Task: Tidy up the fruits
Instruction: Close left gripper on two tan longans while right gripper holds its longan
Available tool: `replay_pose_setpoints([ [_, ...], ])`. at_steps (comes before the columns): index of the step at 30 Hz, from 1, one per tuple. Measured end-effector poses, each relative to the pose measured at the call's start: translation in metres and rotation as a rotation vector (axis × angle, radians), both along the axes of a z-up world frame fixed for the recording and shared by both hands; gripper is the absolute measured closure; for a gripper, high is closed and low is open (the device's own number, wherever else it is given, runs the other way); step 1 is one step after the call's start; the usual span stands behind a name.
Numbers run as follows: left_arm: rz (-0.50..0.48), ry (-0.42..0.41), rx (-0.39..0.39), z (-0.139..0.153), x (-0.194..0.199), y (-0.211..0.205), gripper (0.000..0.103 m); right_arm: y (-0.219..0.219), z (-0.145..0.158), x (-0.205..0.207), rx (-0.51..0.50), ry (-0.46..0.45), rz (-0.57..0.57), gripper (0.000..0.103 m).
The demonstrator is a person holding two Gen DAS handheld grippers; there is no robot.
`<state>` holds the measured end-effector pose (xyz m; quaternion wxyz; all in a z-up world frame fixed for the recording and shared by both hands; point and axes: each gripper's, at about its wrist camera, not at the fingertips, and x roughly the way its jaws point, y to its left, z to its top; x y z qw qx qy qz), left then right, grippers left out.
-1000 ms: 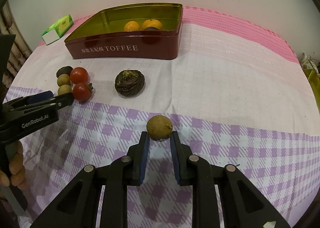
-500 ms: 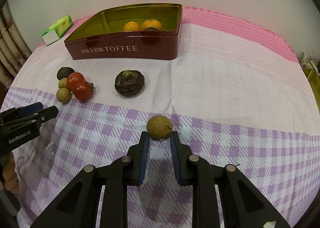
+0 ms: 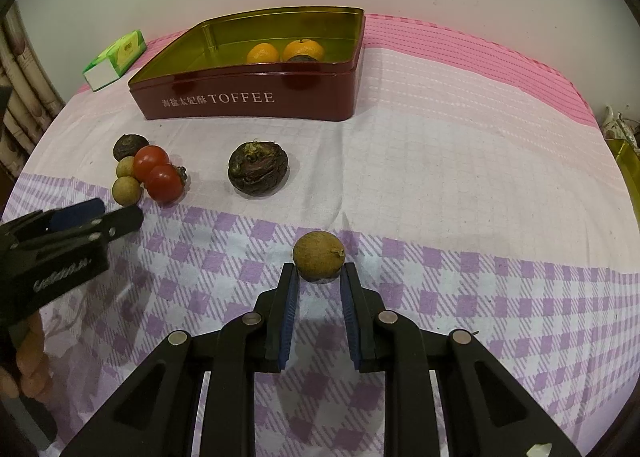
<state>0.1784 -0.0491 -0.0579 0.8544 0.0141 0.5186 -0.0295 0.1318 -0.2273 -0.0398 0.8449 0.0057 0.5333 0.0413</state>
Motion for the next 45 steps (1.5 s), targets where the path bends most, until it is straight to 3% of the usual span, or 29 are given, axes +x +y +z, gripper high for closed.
replay_pose_setpoints([
  [14, 0.004, -0.009, 0.005, -0.006, 0.018, 0.004, 0.049, -0.002, -0.002, 0.021, -0.051, -0.028, 0.01, 0.083],
  [19, -0.031, -0.022, -0.001, -0.004, 0.017, 0.003, 0.077, -0.001, -0.002, 0.023, -0.049, -0.032, 0.009, 0.083],
  [45, -0.155, -0.03, -0.022, 0.001, -0.022, 0.023, 0.077, -0.002, -0.001, 0.019, -0.047, -0.039, 0.004, 0.083],
])
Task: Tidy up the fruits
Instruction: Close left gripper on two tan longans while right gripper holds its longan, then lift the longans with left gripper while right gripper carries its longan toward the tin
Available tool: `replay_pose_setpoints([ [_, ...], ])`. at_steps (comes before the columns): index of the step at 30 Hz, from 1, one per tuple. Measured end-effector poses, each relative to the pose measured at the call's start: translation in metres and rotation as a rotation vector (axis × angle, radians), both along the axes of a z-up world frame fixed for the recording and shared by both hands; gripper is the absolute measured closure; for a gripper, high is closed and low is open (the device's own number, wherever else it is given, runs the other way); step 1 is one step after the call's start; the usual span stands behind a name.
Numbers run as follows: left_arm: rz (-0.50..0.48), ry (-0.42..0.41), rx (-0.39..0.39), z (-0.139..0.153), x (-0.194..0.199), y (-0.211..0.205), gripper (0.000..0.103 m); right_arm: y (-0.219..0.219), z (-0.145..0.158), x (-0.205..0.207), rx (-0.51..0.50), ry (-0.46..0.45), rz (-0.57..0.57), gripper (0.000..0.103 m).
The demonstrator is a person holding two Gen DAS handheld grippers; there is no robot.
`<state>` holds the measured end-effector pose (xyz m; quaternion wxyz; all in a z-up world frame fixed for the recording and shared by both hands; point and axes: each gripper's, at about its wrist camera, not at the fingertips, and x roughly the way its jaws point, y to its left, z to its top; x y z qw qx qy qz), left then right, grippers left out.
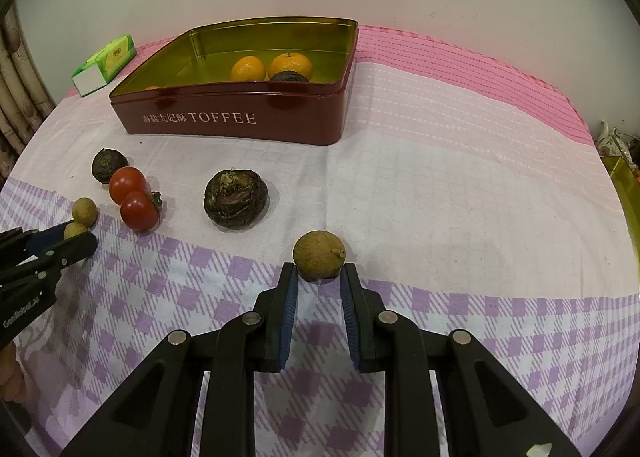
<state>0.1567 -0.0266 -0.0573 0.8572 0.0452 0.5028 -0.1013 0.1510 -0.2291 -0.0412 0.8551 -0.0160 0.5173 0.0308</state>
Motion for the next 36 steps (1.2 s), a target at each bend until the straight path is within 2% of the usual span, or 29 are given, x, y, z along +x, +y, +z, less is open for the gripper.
replay_pose_setpoints([
  [11, -0.039, 0.002, -0.011, 0.004, -0.014, 0.002, 0.077, -0.001, 0.0, 0.0, 0.002, -0.002, -0.003, 0.083],
  [36, 0.006, -0.028, 0.011, 0.018, -0.004, -0.001, 0.077, 0.0, 0.005, -0.005, -0.01, 0.053, -0.003, 0.084],
])
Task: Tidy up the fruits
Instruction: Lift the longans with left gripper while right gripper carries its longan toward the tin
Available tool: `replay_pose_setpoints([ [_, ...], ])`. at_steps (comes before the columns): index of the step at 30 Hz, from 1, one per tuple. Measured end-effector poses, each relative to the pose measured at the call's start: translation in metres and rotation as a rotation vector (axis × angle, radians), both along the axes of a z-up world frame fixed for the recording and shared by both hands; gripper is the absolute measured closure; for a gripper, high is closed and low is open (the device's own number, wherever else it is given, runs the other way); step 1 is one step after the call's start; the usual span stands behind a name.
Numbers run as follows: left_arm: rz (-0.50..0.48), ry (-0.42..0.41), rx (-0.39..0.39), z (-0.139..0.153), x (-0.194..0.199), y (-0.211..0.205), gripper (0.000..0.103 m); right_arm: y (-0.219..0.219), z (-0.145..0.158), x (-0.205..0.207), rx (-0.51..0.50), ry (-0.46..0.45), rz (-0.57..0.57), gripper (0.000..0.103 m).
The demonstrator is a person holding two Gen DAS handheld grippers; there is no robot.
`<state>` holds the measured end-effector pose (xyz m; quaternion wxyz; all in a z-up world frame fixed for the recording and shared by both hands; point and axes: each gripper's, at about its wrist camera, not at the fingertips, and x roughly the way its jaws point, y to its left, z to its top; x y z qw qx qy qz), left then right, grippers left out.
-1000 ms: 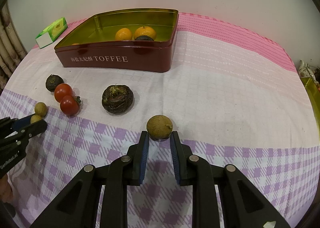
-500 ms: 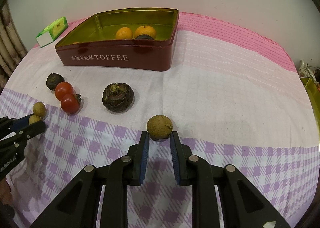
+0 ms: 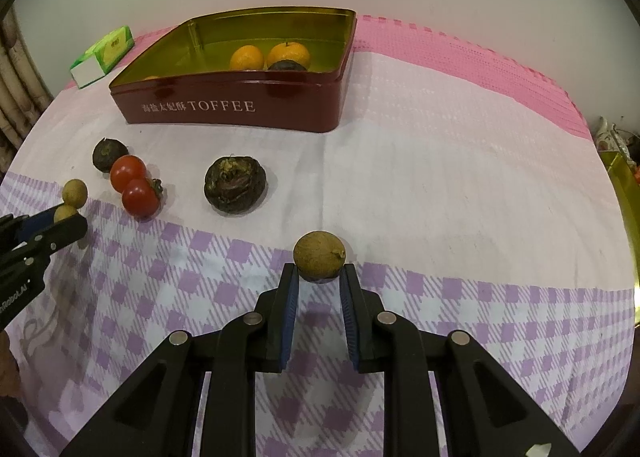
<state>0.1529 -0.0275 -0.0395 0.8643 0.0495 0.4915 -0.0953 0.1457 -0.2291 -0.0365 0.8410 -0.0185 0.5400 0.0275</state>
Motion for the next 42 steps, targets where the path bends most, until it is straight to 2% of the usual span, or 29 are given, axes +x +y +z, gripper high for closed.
replay_pose_setpoints([
  [6, -0.02, -0.007, 0.005, 0.003, -0.001, -0.002, 0.077, -0.003, 0.006, 0.001, 0.019, 0.007, -0.005, 0.086],
  [7, -0.022, -0.007, 0.004, 0.004, 0.0, -0.002, 0.077, -0.003, 0.007, 0.0, 0.021, 0.006, -0.005, 0.091],
  [8, -0.021, -0.01, 0.002, 0.006, 0.001, -0.002, 0.077, -0.004, 0.008, 0.002, 0.026, 0.01, -0.002, 0.101],
  [12, -0.023, -0.011, -0.003, 0.008, 0.005, -0.002, 0.077, -0.005, 0.007, 0.005, 0.025, 0.019, 0.001, 0.097],
  [16, -0.025, -0.001, -0.008, 0.004, 0.006, -0.001, 0.077, -0.005, -0.002, 0.007, 0.068, 0.044, 0.007, 0.096],
  [21, -0.017, 0.022, -0.009, -0.006, 0.006, -0.001, 0.077, 0.007, -0.002, 0.005, 0.058, 0.016, 0.045, 0.073],
  [28, 0.003, 0.039, -0.013, -0.011, 0.01, 0.004, 0.077, 0.029, -0.004, 0.025, 0.021, -0.01, 0.082, 0.073],
  [31, 0.008, 0.038, -0.015, -0.01, 0.011, 0.006, 0.077, 0.034, -0.004, 0.032, 0.012, -0.016, 0.094, 0.075],
  [33, 0.008, 0.036, -0.017, -0.01, 0.011, 0.006, 0.077, 0.039, -0.004, 0.035, 0.001, -0.022, 0.106, 0.081],
  [42, 0.0, 0.03, -0.021, -0.007, 0.011, 0.006, 0.077, 0.036, -0.001, 0.027, -0.004, 0.002, 0.11, 0.081],
])
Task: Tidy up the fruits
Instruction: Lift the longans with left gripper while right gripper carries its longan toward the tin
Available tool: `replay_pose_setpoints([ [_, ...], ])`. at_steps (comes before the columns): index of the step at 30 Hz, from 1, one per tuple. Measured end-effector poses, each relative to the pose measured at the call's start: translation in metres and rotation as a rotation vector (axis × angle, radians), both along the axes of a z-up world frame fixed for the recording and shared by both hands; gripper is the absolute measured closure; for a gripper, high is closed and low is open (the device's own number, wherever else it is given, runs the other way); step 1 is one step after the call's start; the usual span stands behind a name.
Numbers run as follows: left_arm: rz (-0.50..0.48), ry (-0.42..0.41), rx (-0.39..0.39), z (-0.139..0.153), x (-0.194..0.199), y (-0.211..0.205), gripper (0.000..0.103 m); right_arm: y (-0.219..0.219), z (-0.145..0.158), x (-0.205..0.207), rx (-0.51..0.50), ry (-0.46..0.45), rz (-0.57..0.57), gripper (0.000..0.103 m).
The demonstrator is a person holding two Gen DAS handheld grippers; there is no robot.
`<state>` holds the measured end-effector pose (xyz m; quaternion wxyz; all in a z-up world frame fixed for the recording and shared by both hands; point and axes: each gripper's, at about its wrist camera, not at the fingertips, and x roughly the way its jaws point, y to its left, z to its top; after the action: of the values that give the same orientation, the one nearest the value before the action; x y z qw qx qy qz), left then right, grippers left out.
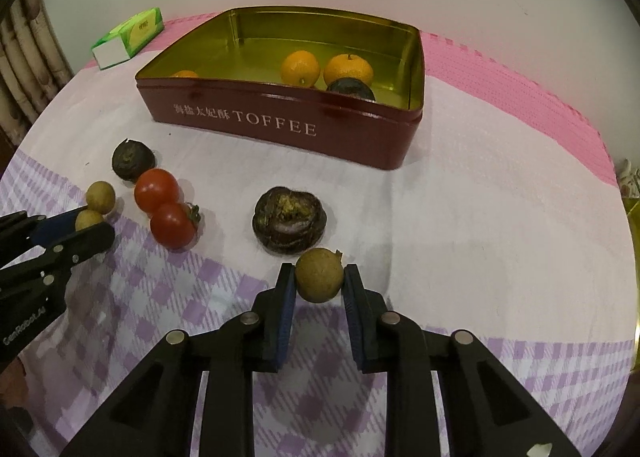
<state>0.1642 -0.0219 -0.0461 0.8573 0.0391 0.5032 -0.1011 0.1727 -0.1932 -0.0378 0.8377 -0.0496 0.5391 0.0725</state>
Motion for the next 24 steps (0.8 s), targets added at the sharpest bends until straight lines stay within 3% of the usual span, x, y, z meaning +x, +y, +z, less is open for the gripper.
replay_pose_setpoints([
  [6, -0.007, -0.013, -0.006, 0.01, 0.003, -0.002, 0.077, -0.004, 0.009, -0.006, 0.017, 0.006, -0.004, 0.081],
  [14, -0.016, -0.068, -0.014, 0.038, 0.016, -0.002, 0.077, -0.007, 0.043, -0.001, 0.044, -0.054, -0.006, 0.081],
  [24, -0.018, -0.132, -0.042, 0.075, 0.062, -0.004, 0.077, -0.017, 0.078, 0.042, 0.081, -0.116, -0.027, 0.081],
])
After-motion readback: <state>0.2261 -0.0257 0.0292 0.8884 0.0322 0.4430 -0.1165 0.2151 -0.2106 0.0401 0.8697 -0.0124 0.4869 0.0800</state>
